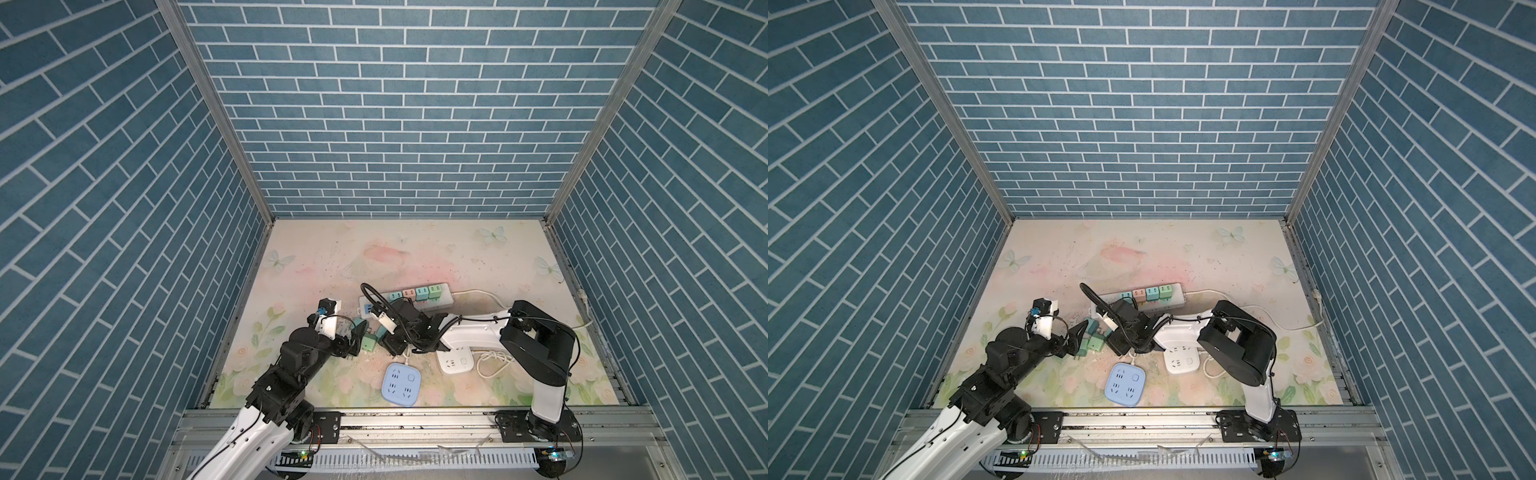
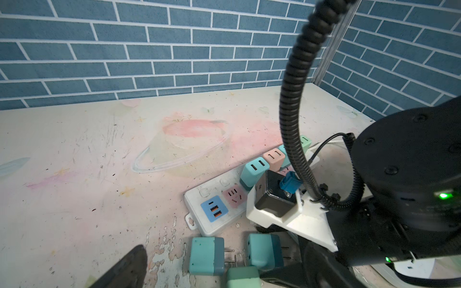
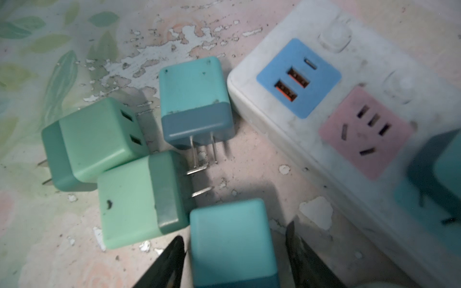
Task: Insert the plug
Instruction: 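Lower the right gripper and close it on a teal adapter, then lift the teal adapter with the right gripper while the left gripper approaches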
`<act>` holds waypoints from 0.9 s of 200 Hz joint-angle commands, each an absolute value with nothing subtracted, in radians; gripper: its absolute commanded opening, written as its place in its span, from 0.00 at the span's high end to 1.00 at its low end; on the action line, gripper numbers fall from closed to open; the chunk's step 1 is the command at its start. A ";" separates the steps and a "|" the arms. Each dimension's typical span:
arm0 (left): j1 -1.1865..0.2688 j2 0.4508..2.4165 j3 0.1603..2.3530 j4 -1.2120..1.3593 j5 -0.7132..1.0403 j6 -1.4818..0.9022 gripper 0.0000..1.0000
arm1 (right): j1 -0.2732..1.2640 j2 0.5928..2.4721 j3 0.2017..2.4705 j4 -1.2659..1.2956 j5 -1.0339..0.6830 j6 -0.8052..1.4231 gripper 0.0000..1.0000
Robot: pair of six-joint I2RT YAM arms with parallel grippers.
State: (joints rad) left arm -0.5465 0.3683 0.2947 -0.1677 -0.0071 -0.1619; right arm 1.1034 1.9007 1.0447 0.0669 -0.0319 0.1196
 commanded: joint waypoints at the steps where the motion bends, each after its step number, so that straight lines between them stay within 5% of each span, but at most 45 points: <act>1: -0.546 0.362 0.281 -0.175 -0.016 -0.166 0.00 | 1.104 1.924 1.074 0.040 -0.044 0.078 0.35; 180: -0.546 0.369 0.290 -0.196 -0.085 -0.187 0.00 | 1.103 1.869 1.018 0.097 -0.054 0.064 0.67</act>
